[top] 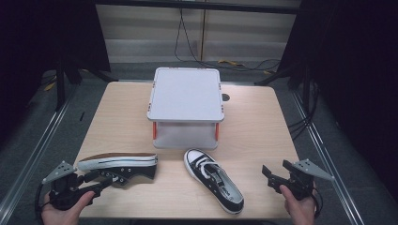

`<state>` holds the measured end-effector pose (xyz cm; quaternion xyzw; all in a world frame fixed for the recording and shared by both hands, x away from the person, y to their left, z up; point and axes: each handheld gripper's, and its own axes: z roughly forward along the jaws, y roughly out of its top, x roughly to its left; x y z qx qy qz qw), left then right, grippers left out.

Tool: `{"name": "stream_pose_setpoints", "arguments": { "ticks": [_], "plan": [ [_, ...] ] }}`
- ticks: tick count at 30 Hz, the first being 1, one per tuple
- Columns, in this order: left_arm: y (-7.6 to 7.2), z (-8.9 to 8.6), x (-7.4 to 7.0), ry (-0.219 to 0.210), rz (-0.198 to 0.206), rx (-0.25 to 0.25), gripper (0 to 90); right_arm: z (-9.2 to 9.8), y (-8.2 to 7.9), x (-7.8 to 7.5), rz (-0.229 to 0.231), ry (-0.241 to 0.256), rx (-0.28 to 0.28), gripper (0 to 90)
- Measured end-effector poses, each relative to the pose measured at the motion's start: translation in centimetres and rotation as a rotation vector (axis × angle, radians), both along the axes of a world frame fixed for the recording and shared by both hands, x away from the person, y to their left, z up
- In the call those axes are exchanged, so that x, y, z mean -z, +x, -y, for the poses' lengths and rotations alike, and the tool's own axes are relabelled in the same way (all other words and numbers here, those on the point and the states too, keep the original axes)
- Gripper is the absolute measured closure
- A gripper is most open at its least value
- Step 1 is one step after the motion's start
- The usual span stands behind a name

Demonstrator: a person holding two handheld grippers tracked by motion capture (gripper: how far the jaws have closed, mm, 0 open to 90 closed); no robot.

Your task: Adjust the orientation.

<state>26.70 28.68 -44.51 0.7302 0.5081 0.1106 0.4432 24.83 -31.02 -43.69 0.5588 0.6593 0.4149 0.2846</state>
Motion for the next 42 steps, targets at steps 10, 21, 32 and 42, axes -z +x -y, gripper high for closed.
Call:
{"name": "stream_pose_setpoints", "arguments": {
  "ticks": [10, 21, 32, 42],
  "plan": [
    [2.7, 0.3, 2.1, 0.024, -0.089, -0.020, 36.2, 0.0, 0.1, 0.0, 0.006, 0.007, -0.010, 16.5],
    [4.5, 0.8, 1.6, 0.022, -0.049, 0.015, 39.3, 0.1, 0.0, 0.0, 0.007, 0.003, -0.008, 16.7],
    [7.3, 2.0, 0.8, 0.016, -0.018, -0.005, 38.2, 0.0, 0.2, 0.0, -0.002, 0.007, -0.013, 16.8],
    [10.4, 2.8, 0.1, 0.001, 0.037, -0.063, 37.3, -0.1, 0.3, 0.3, -0.017, 0.005, -0.032, 16.9]
  ]
}}
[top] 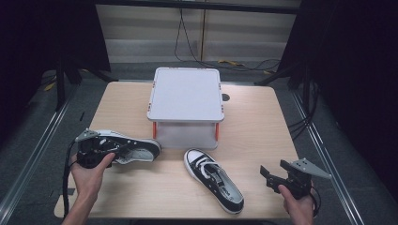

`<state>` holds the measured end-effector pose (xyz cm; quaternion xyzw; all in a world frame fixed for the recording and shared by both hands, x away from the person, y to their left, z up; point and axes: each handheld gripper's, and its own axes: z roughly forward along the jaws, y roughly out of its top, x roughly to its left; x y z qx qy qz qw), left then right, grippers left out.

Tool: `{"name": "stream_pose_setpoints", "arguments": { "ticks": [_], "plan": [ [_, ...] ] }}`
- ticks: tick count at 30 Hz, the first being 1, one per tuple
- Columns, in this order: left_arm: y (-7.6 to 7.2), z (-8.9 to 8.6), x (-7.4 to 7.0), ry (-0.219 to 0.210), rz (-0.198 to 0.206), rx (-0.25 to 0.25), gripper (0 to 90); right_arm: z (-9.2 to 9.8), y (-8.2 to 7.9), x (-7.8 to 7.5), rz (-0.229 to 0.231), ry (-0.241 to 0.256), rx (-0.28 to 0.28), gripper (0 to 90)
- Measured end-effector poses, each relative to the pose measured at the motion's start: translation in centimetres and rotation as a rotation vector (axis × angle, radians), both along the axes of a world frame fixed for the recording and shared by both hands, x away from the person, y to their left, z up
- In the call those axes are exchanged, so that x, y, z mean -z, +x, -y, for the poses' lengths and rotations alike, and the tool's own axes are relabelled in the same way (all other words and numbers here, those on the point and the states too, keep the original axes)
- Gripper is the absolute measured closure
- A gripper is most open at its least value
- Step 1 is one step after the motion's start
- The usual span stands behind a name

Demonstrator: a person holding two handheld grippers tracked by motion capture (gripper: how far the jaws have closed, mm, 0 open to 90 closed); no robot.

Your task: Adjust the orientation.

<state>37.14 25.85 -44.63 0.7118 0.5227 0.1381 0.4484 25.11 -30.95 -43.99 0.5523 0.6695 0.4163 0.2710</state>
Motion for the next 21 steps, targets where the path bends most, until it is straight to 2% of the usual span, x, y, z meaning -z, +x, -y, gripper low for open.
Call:
{"name": "stream_pose_setpoints", "arguments": {
  "ticks": [2, 5, 6, 7, 8, 9, 10, 11, 12, 14, 16, 18, 21],
  "plan": [
    [0.6, 0.1, 0.1, 0.002, 0.012, -0.002, 37.3, 0.1, 0.0, 0.0, -0.002, 0.002, 0.001, 16.9],
    [1.7, 0.4, 0.1, 0.044, 0.020, -0.017, 38.4, 0.3, -0.1, 0.2, -0.018, 0.004, -0.002, 16.9],
    [2.1, 0.4, 0.3, 0.031, -0.022, -0.020, 36.0, 0.3, -0.1, 0.2, -0.020, 0.004, -0.005, 16.9],
    [2.4, 0.4, 0.5, 0.019, -0.044, -0.020, 34.3, 0.3, -0.2, 0.2, -0.022, 0.009, -0.004, 16.9],
    [2.7, 0.4, 0.9, 0.043, -0.042, -0.022, 32.8, 0.3, -0.2, 0.2, -0.022, 0.007, -0.006, 16.9],
    [2.8, 0.4, 0.9, 0.068, -0.014, -0.036, 33.1, 0.3, -0.3, 0.2, -0.023, 0.006, -0.008, 16.9],
    [2.9, 0.4, 0.8, 0.043, -0.014, -0.057, 34.9, 0.4, -0.3, 0.2, -0.021, 0.006, -0.006, 16.8],
    [3.0, 0.4, 0.6, 0.015, -0.025, -0.062, 34.1, 0.4, -0.3, 0.2, -0.022, 0.006, -0.006, 16.9],
    [3.2, 0.5, 0.4, 0.007, -0.041, -0.063, 30.9, 0.4, -0.3, 0.3, -0.026, 0.007, -0.004, 16.9],
    [3.2, 0.9, -0.1, 0.040, -0.040, -0.060, 28.1, 0.4, -0.3, 0.4, -0.034, 0.007, -0.004, 16.8],
    [3.1, 1.0, -0.5, 0.040, -0.052, -0.060, 27.8, 0.4, -0.3, 0.4, -0.035, 0.006, -0.005, 16.8],
    [2.9, 1.3, -0.9, 0.029, -0.039, -0.054, 27.8, 0.3, -0.3, 0.4, -0.034, 0.001, -0.007, 16.8],
    [2.6, 1.9, -1.5, 0.023, -0.048, -0.036, 28.5, 0.2, -0.2, 0.5, -0.043, 0.003, -0.012, 17.0]
  ]
}}
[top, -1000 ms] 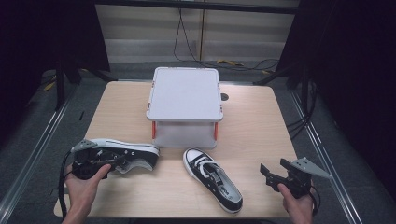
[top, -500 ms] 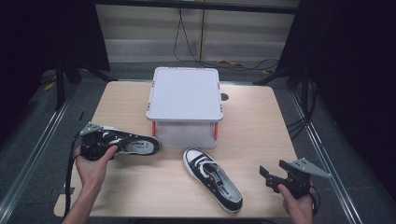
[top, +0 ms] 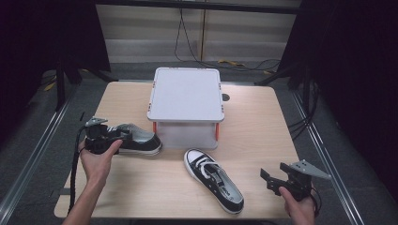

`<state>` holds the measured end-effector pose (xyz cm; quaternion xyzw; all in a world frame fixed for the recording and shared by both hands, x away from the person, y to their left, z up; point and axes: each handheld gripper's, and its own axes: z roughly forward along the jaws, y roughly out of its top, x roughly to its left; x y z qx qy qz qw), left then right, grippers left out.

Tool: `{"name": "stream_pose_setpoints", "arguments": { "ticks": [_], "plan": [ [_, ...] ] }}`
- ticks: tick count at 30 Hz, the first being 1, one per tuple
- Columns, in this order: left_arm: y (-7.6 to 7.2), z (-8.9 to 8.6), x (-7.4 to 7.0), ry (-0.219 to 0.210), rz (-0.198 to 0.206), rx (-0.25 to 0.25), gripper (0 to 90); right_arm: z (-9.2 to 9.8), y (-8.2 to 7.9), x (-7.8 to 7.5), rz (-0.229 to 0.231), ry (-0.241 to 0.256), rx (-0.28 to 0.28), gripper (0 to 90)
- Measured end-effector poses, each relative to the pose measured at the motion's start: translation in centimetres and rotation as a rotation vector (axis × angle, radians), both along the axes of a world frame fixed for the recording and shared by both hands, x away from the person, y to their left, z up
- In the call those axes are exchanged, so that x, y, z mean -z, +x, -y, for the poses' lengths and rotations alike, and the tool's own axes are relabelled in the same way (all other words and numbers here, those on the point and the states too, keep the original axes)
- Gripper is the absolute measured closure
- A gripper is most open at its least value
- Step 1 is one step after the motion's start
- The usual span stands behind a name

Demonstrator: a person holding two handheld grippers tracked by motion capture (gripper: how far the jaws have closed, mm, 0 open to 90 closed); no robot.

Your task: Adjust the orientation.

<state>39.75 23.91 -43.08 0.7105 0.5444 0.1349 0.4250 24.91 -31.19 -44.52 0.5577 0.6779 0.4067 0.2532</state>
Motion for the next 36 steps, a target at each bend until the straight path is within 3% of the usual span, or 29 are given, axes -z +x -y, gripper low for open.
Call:
{"name": "stream_pose_setpoints", "arguments": {
  "ticks": [3, 5, 7, 9, 12, 15, 17, 19, 21, 22, 24, 26, 32, 34, 36],
  "plan": [
    [-0.4, 0.6, -0.6, -0.021, -0.035, 0.025, 34.6, 0.0, 0.0, 0.0, -0.001, -0.005, -0.006, 16.9],
    [-0.6, 1.4, -0.8, -0.030, -0.048, 0.092, 38.8, 0.0, 0.0, 0.0, -0.002, -0.005, -0.007, 17.0],
    [-0.7, 1.9, -0.7, -0.036, -0.056, 0.115, 39.7, 0.0, 0.1, 0.1, -0.005, -0.004, -0.008, 17.0],
    [-0.8, 2.6, -0.5, -0.017, -0.068, 0.134, 38.6, -0.1, 0.1, 0.0, -0.005, -0.005, -0.009, 17.1],
    [-0.5, 3.1, -0.6, 0.008, -0.118, 0.134, 37.8, -0.1, 0.1, 0.0, -0.003, -0.005, -0.008, 17.1],
    [0.3, 2.9, -1.1, -0.003, -0.215, 0.100, 37.6, 0.0, 0.1, 0.1, -0.007, -0.005, -0.009, 17.2],
    [0.7, 2.8, -1.6, 0.009, -0.235, 0.070, 38.3, -0.1, 0.1, 0.0, -0.007, -0.004, -0.010, 17.2],
    [1.4, 2.6, -1.8, 0.015, -0.312, 0.038, 40.1, -0.1, 0.1, 0.0, -0.006, -0.007, -0.009, 17.2],
    [2.3, 2.4, -1.4, -0.018, -0.462, 0.049, 40.1, 0.0, 0.1, 0.0, -0.006, -0.007, -0.010, 17.2],
    [2.5, 2.4, -1.2, -0.033, -0.484, 0.038, 40.4, 0.0, 0.1, 0.1, -0.007, -0.008, -0.009, 17.3],
    [2.7, 2.4, -1.2, -0.004, -0.496, -0.003, 48.0, 0.0, 0.1, 0.1, -0.008, -0.008, -0.010, 17.3],
    [2.8, 2.5, -1.5, 0.012, -0.479, -0.029, 48.0, 0.0, 0.1, 0.0, -0.007, -0.006, -0.009, 17.3],
    [3.2, 3.1, -2.8, 0.030, -0.402, 0.062, 43.7, 0.0, 0.1, 0.1, -0.013, -0.006, -0.012, 17.6],
    [3.5, 3.4, -3.0, 0.063, -0.400, 0.093, 43.9, -0.1, 0.1, 0.1, -0.011, -0.011, -0.014, 17.6],
    [3.6, 3.9, -3.2, 0.065, -0.408, 0.079, 45.4, -0.1, 0.1, 0.1, -0.012, -0.012, -0.013, 17.6]
  ]
}}
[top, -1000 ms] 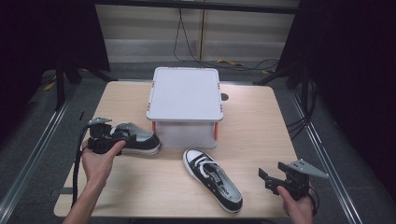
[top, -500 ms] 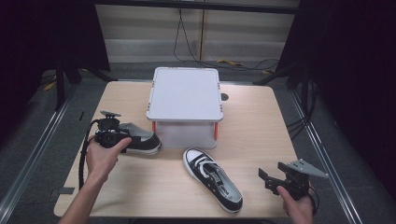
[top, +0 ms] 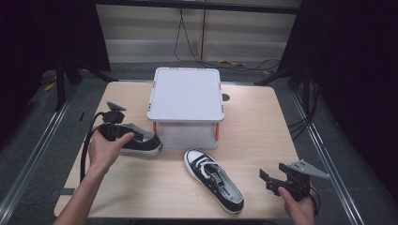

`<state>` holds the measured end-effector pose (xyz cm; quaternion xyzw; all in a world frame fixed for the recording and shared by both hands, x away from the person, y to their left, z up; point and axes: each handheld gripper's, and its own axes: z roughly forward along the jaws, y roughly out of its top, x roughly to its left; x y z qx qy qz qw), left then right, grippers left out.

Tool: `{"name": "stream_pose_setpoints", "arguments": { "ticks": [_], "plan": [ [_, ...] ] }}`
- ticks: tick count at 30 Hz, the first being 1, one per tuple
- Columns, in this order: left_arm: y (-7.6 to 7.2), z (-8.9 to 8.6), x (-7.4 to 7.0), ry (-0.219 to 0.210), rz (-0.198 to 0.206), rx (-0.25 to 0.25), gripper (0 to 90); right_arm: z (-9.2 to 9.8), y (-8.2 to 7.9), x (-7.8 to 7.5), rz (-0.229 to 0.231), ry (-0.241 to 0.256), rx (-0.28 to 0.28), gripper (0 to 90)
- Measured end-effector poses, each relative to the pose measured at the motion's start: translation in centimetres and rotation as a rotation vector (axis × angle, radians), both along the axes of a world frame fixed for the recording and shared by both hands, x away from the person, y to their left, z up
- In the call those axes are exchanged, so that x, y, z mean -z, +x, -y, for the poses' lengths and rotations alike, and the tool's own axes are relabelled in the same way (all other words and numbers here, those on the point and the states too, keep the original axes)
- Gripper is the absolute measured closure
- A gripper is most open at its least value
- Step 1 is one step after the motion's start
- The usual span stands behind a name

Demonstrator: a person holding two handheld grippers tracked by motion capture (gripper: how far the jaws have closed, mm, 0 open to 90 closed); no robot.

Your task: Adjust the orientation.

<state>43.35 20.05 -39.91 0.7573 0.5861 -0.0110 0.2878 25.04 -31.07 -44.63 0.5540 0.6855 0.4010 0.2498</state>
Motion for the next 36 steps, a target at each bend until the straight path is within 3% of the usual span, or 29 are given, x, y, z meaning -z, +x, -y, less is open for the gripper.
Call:
{"name": "stream_pose_setpoints", "arguments": {
  "ticks": [3, 5, 7, 10, 11, 13, 15, 18, 21, 23, 26, 29, 36],
  "plan": [
    [0.4, 0.6, 0.0, -0.007, -0.035, 0.005, 47.8, 0.0, 0.1, 0.1, -0.009, 0.001, -0.003, 17.7],
    [0.5, 1.2, -0.5, -0.029, -0.008, 0.048, 45.1, 0.0, 0.1, 0.2, -0.009, 0.001, -0.003, 17.6],
    [0.6, 1.7, -0.9, -0.034, -0.015, 0.072, 42.0, 0.0, 0.1, 0.2, -0.009, 0.000, -0.003, 17.7],
    [0.9, 2.8, -0.9, 0.005, -0.054, 0.124, 41.4, 0.0, 0.1, 0.2, -0.017, -0.001, -0.005, 17.8],
    [1.1, 3.2, -0.8, 0.017, -0.069, 0.125, 41.4, 0.0, 0.1, 0.2, -0.017, -0.002, -0.005, 17.9],
    [1.3, 3.8, -0.4, 0.043, -0.048, 0.152, 44.7, 0.0, 0.1, 0.2, -0.017, -0.004, -0.009, 17.9],
    [1.7, 4.1, 0.4, 0.066, -0.057, 0.164, 44.0, 0.0, 0.1, 0.2, -0.016, -0.004, -0.008, 17.9],
    [1.8, 4.3, 1.1, 0.071, -0.043, 0.167, 42.8, 0.1, 0.0, 0.2, -0.019, -0.003, -0.004, 17.9],
    [1.8, 4.5, 1.9, 0.068, -0.056, 0.197, 43.1, 0.3, 0.1, 0.2, -0.021, -0.003, -0.002, 17.9],
    [1.8, 4.7, 2.5, 0.080, -0.070, 0.192, 42.4, 0.3, 0.1, 0.2, -0.023, -0.002, 0.000, 18.0],
    [1.7, 4.4, 2.9, 0.055, -0.073, 0.184, 40.1, 0.2, 0.1, 0.3, -0.026, -0.004, -0.004, 18.0],
    [1.3, 4.0, 2.6, 0.088, -0.064, 0.198, 53.4, 0.2, 0.1, 0.3, -0.029, -0.008, -0.005, 18.0],
    [-0.1, 2.5, 1.1, 0.086, -0.005, 0.231, 62.4, 0.3, 0.1, 0.3, -0.033, -0.008, 0.006, 18.2]
  ]
}}
